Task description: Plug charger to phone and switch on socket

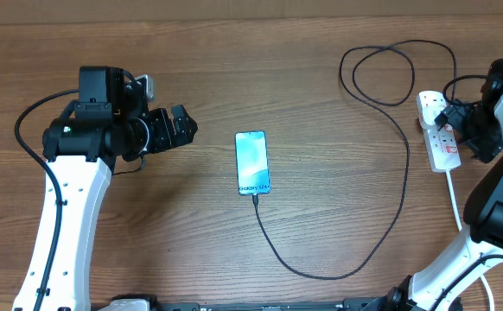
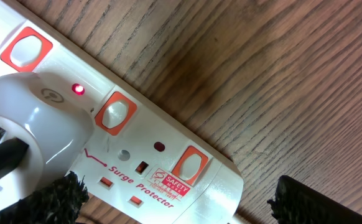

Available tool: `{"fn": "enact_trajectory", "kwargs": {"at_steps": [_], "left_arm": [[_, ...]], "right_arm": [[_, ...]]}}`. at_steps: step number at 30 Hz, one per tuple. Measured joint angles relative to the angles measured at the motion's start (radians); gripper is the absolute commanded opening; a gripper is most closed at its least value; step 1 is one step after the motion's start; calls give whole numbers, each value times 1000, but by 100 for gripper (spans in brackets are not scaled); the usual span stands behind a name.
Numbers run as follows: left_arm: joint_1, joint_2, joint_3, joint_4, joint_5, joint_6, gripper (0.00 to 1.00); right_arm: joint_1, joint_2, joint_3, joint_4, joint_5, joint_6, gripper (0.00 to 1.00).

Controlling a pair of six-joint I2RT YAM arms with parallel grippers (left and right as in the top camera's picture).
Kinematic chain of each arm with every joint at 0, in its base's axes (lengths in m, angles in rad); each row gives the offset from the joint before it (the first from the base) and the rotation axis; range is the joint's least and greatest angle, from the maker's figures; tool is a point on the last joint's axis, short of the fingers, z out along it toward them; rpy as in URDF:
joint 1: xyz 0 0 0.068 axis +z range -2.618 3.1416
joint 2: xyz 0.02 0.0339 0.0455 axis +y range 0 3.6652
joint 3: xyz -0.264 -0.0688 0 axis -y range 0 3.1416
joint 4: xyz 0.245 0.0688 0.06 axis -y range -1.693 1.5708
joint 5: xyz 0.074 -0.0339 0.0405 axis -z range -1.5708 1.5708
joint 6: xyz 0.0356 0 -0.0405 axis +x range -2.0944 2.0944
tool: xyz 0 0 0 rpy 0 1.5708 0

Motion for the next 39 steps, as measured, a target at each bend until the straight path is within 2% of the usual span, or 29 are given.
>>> {"fn": "enact_trajectory", "kwargs": {"at_steps": [8, 18, 25, 33, 39], "left_arm": [[0, 0, 0, 0, -2, 0, 100], [0, 0, 0, -20, -75, 0, 100], [-19, 0, 0, 24, -101, 0, 100], [-112, 0, -2, 174, -108, 18, 99], [-181, -2, -100, 393, -107, 35, 100]], "right_arm": [[0, 0, 0, 0, 0, 0, 100], [0, 0, 0, 0, 0, 0, 100], [0, 0, 0, 0, 0, 0, 100], [0, 0, 0, 0, 0, 0, 100], [0, 0, 0, 0, 0, 0, 100]]}}
